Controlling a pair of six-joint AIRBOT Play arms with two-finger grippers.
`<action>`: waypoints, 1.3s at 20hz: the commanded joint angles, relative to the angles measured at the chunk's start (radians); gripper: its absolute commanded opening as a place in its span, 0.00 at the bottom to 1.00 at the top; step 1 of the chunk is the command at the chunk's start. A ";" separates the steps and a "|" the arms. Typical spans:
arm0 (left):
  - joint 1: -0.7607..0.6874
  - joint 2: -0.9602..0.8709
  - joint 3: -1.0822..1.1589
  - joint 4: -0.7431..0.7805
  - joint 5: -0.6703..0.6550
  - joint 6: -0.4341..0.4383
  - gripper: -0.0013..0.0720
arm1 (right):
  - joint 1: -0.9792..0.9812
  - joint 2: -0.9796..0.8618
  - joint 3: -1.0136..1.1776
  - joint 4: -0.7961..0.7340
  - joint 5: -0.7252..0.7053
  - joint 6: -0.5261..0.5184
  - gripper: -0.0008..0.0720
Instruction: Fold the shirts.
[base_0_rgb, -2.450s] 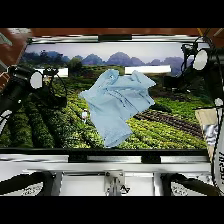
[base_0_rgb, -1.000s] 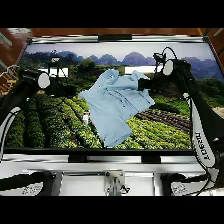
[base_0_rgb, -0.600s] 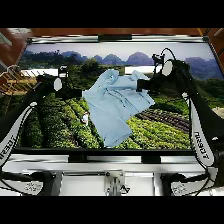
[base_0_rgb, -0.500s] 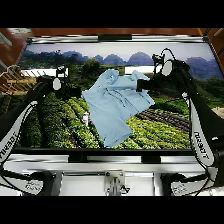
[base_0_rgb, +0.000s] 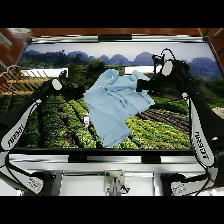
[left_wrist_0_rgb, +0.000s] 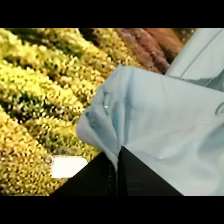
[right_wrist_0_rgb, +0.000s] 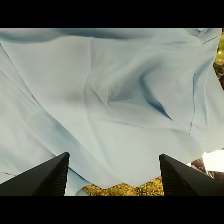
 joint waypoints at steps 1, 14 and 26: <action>0.038 0.049 0.034 -0.026 -0.080 0.132 0.09 | -0.001 0.025 0.000 0.000 0.037 -0.013 0.94; -0.220 0.922 -0.720 0.276 -0.290 -0.174 0.09 | 0.162 0.058 0.001 0.157 0.012 -0.044 0.95; -0.319 1.052 -0.868 0.228 -0.172 -0.273 0.10 | 0.200 -0.129 0.001 0.165 0.015 -0.059 0.95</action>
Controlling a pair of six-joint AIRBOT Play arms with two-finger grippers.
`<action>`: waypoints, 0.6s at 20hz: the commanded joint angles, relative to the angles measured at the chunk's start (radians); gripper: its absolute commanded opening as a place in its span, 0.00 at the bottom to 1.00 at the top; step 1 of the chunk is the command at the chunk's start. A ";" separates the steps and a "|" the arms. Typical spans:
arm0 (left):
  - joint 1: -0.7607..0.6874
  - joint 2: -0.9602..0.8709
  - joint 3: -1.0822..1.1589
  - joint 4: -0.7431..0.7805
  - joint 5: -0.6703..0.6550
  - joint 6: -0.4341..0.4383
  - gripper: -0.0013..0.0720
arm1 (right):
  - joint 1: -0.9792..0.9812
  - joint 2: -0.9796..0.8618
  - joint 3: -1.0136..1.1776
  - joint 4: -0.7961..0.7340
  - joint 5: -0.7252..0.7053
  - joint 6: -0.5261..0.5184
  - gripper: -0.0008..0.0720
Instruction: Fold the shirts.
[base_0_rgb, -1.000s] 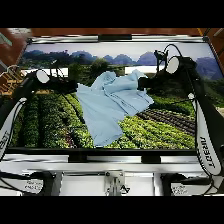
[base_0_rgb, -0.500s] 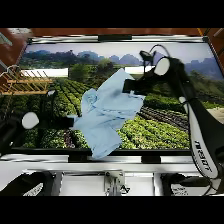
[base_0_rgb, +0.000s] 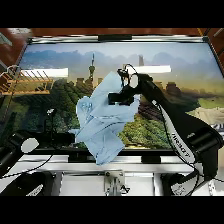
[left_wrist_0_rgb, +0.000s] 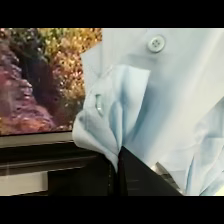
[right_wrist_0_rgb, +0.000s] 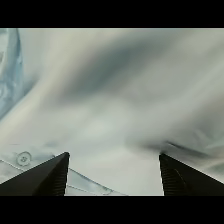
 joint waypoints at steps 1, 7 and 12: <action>-0.006 0.003 -0.010 -0.020 0.096 -0.008 0.09 | -0.081 0.008 0.001 -0.005 0.106 -0.016 0.94; -0.006 -0.027 -0.010 -0.068 0.138 0.007 0.09 | -0.153 -0.014 0.000 -0.085 0.174 0.018 0.94; -0.006 -0.027 -0.010 -0.068 0.138 0.007 0.09 | -0.109 -0.087 0.000 0.076 0.002 0.035 0.94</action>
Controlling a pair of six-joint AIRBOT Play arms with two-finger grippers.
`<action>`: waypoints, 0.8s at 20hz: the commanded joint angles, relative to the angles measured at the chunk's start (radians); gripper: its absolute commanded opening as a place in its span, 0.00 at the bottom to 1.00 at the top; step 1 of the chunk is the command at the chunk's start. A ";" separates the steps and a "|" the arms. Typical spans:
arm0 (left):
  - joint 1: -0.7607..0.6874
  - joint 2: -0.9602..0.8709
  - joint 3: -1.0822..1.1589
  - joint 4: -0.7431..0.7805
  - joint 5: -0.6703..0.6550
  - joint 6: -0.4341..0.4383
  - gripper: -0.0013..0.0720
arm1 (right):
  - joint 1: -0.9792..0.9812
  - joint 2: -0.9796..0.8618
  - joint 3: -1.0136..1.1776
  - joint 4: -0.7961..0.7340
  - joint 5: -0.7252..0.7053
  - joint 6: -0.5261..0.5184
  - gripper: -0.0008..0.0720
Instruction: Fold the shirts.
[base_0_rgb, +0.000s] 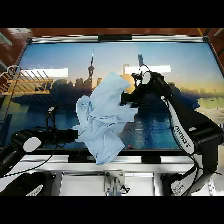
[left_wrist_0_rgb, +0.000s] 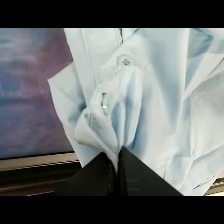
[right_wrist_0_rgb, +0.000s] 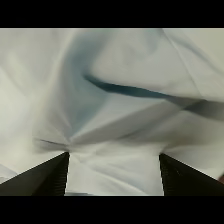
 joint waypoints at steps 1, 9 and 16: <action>0.000 -0.001 0.000 -0.005 0.011 0.002 0.10 | 0.024 -0.030 0.000 0.061 -0.136 0.045 0.93; -0.032 -0.003 0.000 -0.124 0.130 0.107 0.10 | -0.042 0.020 0.001 -0.031 -0.225 0.070 0.11; -0.298 -0.120 0.000 -0.316 0.437 0.104 0.10 | -0.161 0.110 0.173 -0.060 -0.167 0.013 0.11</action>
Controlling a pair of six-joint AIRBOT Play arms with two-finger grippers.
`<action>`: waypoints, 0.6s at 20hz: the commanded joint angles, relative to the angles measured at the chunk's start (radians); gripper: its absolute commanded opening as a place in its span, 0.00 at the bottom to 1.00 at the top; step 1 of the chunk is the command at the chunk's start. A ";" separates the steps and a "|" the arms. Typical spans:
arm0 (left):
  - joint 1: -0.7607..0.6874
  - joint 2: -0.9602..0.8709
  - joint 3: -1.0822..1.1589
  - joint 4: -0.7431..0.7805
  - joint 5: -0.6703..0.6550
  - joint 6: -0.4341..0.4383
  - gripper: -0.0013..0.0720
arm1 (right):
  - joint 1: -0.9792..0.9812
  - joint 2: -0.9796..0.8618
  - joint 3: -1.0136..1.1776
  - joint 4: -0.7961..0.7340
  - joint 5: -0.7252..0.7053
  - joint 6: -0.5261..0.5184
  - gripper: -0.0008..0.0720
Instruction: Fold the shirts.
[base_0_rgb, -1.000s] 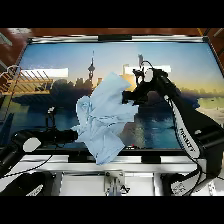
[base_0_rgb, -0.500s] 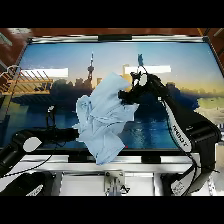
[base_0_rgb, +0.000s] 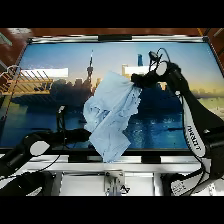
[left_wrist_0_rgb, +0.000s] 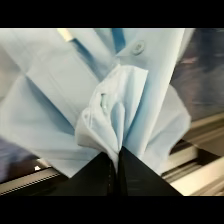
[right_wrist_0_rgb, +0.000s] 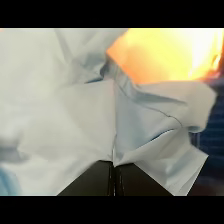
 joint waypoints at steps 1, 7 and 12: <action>-0.126 -0.090 0.000 -0.113 0.163 -0.016 0.10 | -0.037 0.020 0.116 -0.014 0.097 -0.013 0.11; -0.047 -0.119 0.000 0.073 -0.100 -0.062 0.09 | -0.033 0.023 0.141 -0.012 0.318 -0.186 0.80; -0.013 0.031 0.000 0.470 -0.469 -0.246 0.09 | 0.111 -0.008 0.141 0.044 0.261 -0.347 0.81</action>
